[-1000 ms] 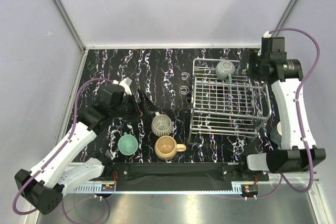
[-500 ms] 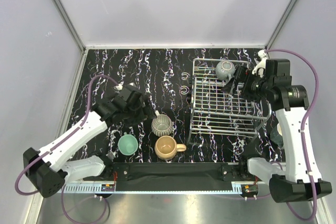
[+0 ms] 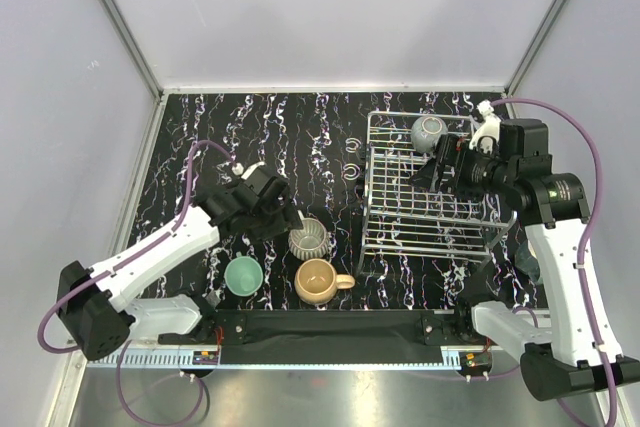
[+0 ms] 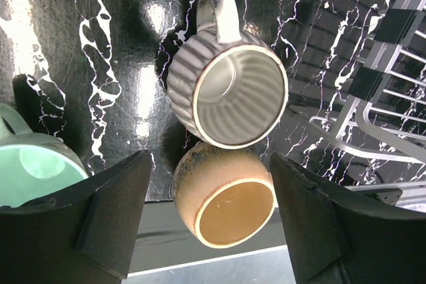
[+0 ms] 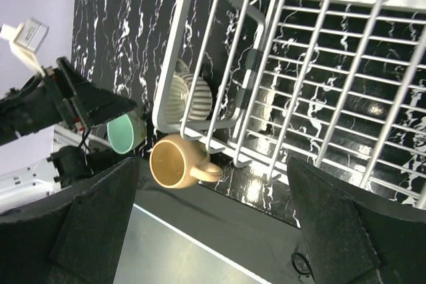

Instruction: Load the cups into the dish rack

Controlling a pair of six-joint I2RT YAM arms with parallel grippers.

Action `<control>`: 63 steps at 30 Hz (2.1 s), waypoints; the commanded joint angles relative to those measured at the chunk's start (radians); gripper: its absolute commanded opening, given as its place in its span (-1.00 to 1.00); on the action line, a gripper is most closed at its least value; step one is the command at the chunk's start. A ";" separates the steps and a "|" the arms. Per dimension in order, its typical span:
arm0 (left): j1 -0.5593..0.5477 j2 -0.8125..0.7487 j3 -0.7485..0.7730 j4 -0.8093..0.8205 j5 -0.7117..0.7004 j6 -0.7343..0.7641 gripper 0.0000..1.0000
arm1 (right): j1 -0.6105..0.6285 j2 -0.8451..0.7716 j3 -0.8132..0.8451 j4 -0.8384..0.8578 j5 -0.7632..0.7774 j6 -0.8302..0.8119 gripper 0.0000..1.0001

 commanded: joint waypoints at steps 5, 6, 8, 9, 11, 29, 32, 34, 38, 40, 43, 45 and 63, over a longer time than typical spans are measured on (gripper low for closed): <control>-0.007 0.021 -0.046 0.089 -0.021 0.045 0.53 | 0.045 -0.003 -0.010 0.034 -0.038 -0.022 1.00; -0.007 0.023 -0.052 0.094 -0.027 0.048 0.52 | 0.051 0.001 -0.008 0.031 -0.036 -0.026 0.99; -0.007 0.030 -0.058 0.095 -0.036 0.053 0.53 | 0.060 0.005 -0.002 0.024 -0.035 -0.028 0.99; -0.007 0.035 -0.061 0.100 -0.038 0.056 0.53 | 0.062 0.005 -0.001 0.024 -0.036 -0.027 0.99; -0.007 0.049 -0.067 0.109 -0.035 0.061 0.53 | 0.063 0.007 0.001 0.024 -0.044 -0.027 0.99; -0.007 -0.164 -0.175 0.186 -0.114 0.031 0.52 | 0.230 0.082 0.081 0.028 0.005 0.044 1.00; -0.007 -0.282 -0.186 0.201 -0.133 0.038 0.52 | 0.405 0.152 0.154 0.023 0.134 0.094 0.99; -0.007 -0.368 -0.175 0.184 -0.166 0.035 0.51 | 0.477 0.204 0.213 0.018 0.228 0.119 0.99; -0.007 -0.519 -0.167 0.163 -0.209 0.033 0.50 | 0.655 0.283 0.254 0.052 0.326 0.183 0.99; -0.007 -0.591 -0.169 0.170 -0.214 0.044 0.51 | 0.724 0.351 0.294 0.043 0.423 0.194 0.99; -0.007 -0.640 -0.152 0.167 -0.219 0.062 0.59 | 0.829 0.439 0.372 0.008 0.555 0.205 0.99; -0.007 -0.651 -0.132 0.166 -0.208 0.084 0.75 | 0.853 0.470 0.392 0.015 0.567 0.208 0.99; -0.007 -0.637 -0.023 -0.020 -0.300 0.146 0.98 | 0.955 0.800 0.302 0.069 0.814 0.558 0.81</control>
